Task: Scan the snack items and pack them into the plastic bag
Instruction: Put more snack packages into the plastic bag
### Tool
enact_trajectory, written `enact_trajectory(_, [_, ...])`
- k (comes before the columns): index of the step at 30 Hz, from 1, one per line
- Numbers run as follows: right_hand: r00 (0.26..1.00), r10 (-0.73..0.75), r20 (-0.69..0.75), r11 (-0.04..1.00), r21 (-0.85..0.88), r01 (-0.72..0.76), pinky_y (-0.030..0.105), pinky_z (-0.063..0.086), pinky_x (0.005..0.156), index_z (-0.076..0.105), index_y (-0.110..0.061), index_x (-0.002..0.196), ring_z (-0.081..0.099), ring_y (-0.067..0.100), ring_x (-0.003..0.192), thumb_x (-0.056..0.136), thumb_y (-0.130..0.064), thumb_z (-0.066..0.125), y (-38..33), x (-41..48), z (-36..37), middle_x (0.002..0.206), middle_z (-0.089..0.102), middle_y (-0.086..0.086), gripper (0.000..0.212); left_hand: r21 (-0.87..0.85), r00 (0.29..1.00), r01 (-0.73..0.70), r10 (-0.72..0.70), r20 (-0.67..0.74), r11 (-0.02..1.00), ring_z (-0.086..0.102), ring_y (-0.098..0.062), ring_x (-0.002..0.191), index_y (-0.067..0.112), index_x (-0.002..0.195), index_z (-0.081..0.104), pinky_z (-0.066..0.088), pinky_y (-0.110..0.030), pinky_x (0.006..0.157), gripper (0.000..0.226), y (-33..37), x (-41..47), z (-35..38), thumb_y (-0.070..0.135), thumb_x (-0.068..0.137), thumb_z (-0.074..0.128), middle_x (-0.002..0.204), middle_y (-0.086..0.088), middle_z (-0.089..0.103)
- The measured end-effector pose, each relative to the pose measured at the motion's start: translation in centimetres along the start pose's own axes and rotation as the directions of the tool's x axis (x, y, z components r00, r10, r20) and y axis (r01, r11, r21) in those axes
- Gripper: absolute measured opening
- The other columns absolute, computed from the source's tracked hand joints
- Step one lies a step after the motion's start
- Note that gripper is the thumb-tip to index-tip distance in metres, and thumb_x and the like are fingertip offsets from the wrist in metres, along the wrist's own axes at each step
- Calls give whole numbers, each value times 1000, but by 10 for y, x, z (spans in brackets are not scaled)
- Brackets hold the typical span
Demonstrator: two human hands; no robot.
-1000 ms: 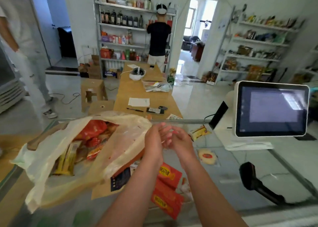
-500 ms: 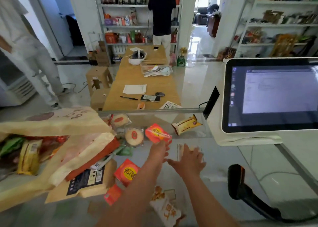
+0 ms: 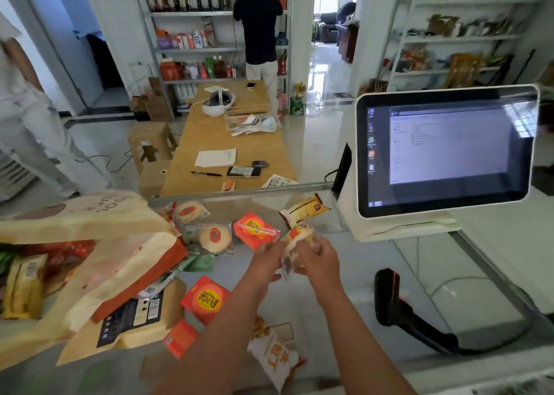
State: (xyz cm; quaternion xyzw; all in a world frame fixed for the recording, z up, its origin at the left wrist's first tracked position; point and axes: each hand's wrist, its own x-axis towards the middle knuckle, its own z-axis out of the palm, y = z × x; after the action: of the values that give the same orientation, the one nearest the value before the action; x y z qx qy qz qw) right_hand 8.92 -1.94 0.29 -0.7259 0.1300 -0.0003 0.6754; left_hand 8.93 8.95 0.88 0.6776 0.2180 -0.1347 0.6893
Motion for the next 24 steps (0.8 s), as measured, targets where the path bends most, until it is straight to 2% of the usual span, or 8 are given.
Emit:
enact_trajectory(3, [997,62,40,982,174,-68,33,58,61,64,-19,102,70,24,83,88,-19,63,-11,-18,-2,93,70,9,14,-115,999,-43,45,15,992,66,-21,91,23,117,52,54,-29,72,27,0,-12,-16,33,94,60,109,-4,66])
enact_trajectory(5, [998,57,13,971,230,-58,32,56,61,65,-22,99,70,22,79,89,-18,63,-18,-30,-2,87,72,7,10,-119,993,-112,115,21,987,62,-16,75,21,99,59,51,-24,66,8,1,-23,-30,26,95,60,92,-3,66])
enact_trajectory(7, [998,44,-40,965,260,-32,32,57,63,64,-23,91,70,19,74,89,-20,63,-23,-41,0,81,72,2,4,-121,981,-183,189,40,976,53,-12,62,17,82,62,47,-20,60,14,0,-32,-42,19,95,59,73,2,64])
enact_trajectory(9, [996,39,-74,962,273,-17,32,57,63,64,-22,92,71,17,73,89,-21,65,-24,-54,3,79,73,0,4,-125,970,-232,238,42,965,50,-12,61,14,75,65,45,-22,60,18,-3,-39,-51,13,93,61,66,3,64])
enact_trajectory(14, [993,65,-99,972,232,-41,30,57,57,64,-8,93,69,24,73,96,-17,53,-24,-87,7,88,71,14,15,-104,938,-343,336,-82,933,56,-15,71,13,82,65,47,-27,67,12,-12,-45,-72,14,93,62,76,0,64])
enact_trajectory(17, [985,57,-163,979,201,-23,30,57,58,64,-7,92,67,25,72,97,-14,50,-27,-100,4,87,69,15,16,-81,925,-377,370,-92,923,58,-17,75,18,76,63,50,-37,73,18,-18,-46,-79,14,93,60,77,-1,65])
enact_trajectory(21, [987,-74,-143,997,9,76,36,52,72,69,-16,86,63,21,79,91,-23,61,-31,-108,-1,84,69,7,12,-13,884,-467,467,17,884,60,-7,78,21,80,64,45,-12,63,17,-26,-61,-80,12,94,60,82,6,66])
enact_trajectory(24, [982,-120,-143,993,-16,119,35,51,73,68,-16,82,62,18,76,91,-24,61,-39,-112,-6,81,69,4,14,2,856,-516,515,49,857,60,-1,82,17,88,67,44,-6,64,8,-26,-67,-79,12,92,62,86,9,66])
